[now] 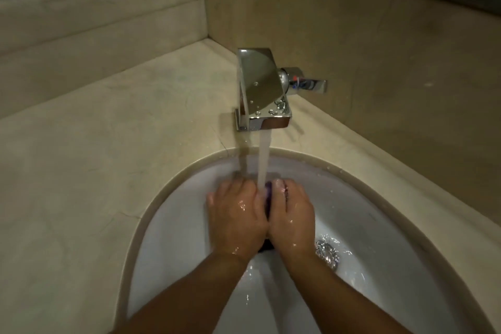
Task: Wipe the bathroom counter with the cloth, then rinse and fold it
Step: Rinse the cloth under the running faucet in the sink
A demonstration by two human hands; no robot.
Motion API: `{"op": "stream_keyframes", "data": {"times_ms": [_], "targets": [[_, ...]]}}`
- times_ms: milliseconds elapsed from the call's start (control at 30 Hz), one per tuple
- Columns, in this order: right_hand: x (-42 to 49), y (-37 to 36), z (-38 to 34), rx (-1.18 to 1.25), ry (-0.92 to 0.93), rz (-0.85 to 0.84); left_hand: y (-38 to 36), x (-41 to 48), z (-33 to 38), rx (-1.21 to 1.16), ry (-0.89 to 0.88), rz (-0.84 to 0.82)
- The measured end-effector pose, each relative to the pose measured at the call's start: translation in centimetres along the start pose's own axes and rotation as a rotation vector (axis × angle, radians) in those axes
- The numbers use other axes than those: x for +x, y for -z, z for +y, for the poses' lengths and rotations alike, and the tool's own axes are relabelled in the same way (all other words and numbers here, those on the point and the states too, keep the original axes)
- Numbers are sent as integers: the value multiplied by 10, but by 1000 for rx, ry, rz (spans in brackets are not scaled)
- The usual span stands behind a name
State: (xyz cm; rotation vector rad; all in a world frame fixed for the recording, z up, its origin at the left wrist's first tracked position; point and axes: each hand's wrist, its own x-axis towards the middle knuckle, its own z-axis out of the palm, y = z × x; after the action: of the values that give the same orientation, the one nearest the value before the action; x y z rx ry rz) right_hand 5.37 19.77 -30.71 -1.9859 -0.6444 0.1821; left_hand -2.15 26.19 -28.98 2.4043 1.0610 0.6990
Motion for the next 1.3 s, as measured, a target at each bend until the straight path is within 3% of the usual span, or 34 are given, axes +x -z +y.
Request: {"op": "stream_keyframes", "data": {"times_ms": [100,167,300,433,567,700,767,867,933,1000,1167,1233,1300], "targets": [[1,13,-30,174,-2,83,20,10,2,-44,-131,53],[0,17,-34,205,-59,78,24,10,-5,19,-213,-3],[-12,17,-6,-59,-70,30,13,-11,-29,58,-108,-183],[-26,11,21,-210,2,-154,3,-20,-32,-2,-57,-176],[-32,2,33,-237,48,-41,-7,-21,-37,83,-138,-137],[-19,-11,46,-397,344,75,-23,-16,-32,250,-110,-103],[-11,-13,51,-496,397,90,-27,-13,-27,339,-67,-90],[-7,-13,53,-484,261,95,-30,-13,-21,399,-73,-58],[-3,-13,52,-548,128,-67,-30,-11,-15,415,-34,-105],[-1,-12,55,-667,158,-167,-31,-8,-12,410,17,-168],[-1,-5,43,-734,182,-162,-31,0,-12,319,-15,-214],[-2,2,40,-615,141,-192,-27,2,-12,278,-36,-252],[3,11,30,-423,-27,-204,-16,3,-12,249,-57,-288]]}}
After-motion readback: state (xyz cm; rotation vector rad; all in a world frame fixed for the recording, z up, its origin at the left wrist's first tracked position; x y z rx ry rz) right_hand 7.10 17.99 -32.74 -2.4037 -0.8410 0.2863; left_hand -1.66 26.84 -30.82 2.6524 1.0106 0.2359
